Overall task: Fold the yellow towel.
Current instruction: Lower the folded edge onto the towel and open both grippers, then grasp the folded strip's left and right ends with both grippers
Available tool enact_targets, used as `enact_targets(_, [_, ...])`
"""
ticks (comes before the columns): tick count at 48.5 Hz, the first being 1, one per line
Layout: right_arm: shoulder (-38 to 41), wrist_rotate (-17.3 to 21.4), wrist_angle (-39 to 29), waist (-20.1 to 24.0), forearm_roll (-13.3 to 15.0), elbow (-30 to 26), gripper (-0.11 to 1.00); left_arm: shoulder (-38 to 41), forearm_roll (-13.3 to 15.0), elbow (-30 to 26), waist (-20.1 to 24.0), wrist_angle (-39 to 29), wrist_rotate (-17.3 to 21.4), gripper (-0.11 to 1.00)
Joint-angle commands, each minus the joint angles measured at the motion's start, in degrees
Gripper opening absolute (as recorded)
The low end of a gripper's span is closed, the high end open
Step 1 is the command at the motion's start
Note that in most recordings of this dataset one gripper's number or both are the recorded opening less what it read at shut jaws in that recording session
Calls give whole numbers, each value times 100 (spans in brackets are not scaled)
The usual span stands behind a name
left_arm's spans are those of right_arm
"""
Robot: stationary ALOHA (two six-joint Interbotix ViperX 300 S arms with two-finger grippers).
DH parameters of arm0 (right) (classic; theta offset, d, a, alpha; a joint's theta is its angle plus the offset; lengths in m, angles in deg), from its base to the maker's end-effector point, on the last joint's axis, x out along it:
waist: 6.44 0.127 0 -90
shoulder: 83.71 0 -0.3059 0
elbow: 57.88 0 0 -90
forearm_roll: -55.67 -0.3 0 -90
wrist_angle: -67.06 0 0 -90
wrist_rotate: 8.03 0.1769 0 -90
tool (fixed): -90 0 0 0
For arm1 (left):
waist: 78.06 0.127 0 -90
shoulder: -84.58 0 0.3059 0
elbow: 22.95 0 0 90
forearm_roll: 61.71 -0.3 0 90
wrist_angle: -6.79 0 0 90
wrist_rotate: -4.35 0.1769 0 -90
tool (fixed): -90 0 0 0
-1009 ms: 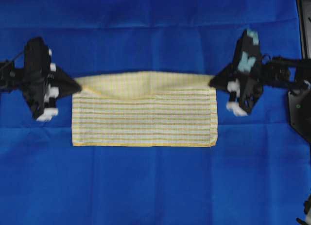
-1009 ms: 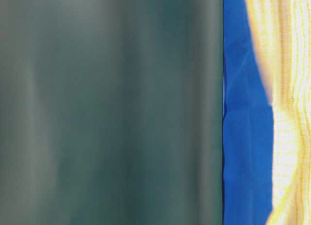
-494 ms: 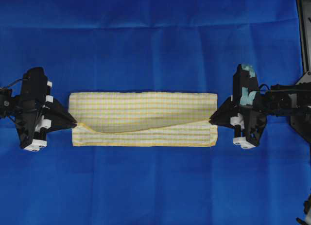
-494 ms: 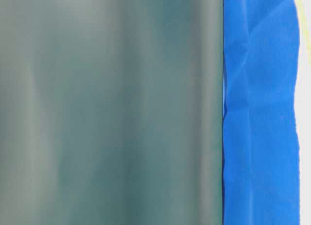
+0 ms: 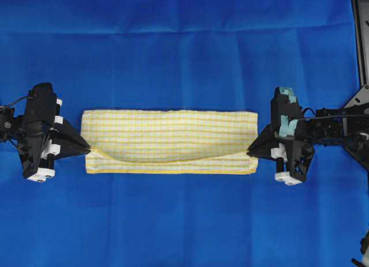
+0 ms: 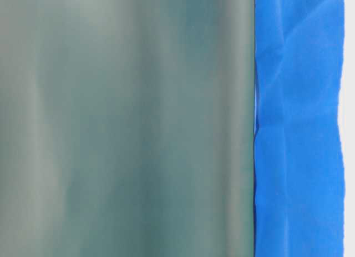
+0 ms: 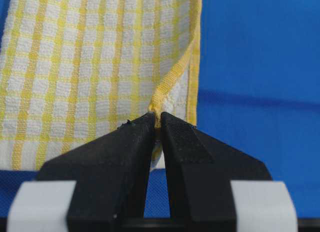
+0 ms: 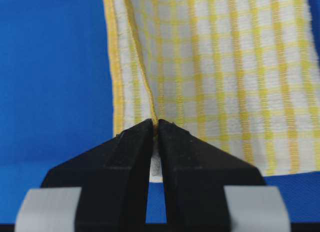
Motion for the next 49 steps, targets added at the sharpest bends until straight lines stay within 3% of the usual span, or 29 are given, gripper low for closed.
enact_targets(1, [9,0,18,97,-18,-123,5,-18,9,-114,-79,18,9,4])
enact_targets(17, [202,-9,-79,229,-18,-237,6,193,9,-272,-176,9,0,5])
enact_targets(21, [272,-9,-123,237,-18,-281,17,193,9,-290,-193,-44,0,9])
enact_targets(31, [281,-35,-149,255,0,-325,77,123,0,-290,-193,-264,9,68])
enact_targets(34, [220,-62,-123,246,26,-308,86,70,9,-299,-149,-325,53,83])
enact_targets(41, [44,-79,-123,44,123,-255,80,-53,0,-334,141,-378,105,79])
enact_targets(49, [-79,-79,-167,-624,264,-149,79,-53,-26,-369,782,-378,149,76])
